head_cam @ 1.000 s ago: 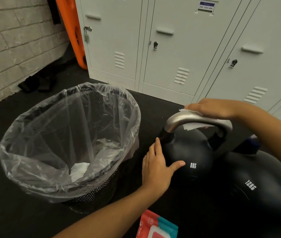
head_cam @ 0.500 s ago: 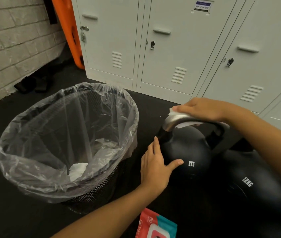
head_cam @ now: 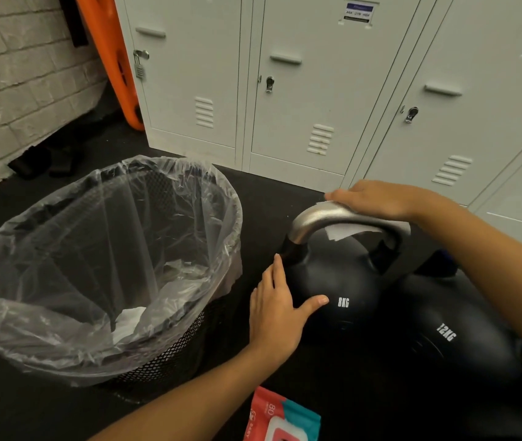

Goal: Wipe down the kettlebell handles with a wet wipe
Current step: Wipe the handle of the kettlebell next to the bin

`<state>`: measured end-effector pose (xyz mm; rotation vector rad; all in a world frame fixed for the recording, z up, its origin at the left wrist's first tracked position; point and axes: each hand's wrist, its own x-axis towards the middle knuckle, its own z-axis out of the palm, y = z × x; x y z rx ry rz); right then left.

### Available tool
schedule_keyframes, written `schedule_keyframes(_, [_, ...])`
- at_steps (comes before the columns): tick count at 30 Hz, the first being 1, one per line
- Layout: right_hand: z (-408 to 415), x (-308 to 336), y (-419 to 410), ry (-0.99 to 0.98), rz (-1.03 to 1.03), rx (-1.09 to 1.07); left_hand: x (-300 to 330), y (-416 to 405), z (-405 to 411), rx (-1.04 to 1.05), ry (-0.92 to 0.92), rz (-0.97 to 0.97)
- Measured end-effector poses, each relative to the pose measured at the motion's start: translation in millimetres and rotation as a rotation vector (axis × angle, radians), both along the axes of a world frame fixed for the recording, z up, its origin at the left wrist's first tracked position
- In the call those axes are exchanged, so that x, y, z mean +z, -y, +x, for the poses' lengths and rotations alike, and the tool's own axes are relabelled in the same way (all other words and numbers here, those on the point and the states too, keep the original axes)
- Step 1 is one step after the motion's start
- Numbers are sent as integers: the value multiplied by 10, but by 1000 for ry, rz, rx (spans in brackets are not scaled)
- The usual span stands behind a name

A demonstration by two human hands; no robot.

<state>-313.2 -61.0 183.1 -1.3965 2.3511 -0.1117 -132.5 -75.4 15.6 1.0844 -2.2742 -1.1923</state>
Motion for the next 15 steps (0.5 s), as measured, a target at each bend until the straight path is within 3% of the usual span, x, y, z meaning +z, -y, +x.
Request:
schedule_keyframes(6, [425,-223,87,-623,-58,386,-12,-8,-7,16,-3,-13])
schedule_keyframes(10, [182,-392,-207,-665,-273,462,1,-3,-7,11,-2,-17])
schedule_keyframes(15, [-288,-522,-631,-621,-342,363,-2,-5,10,5,0,-18])
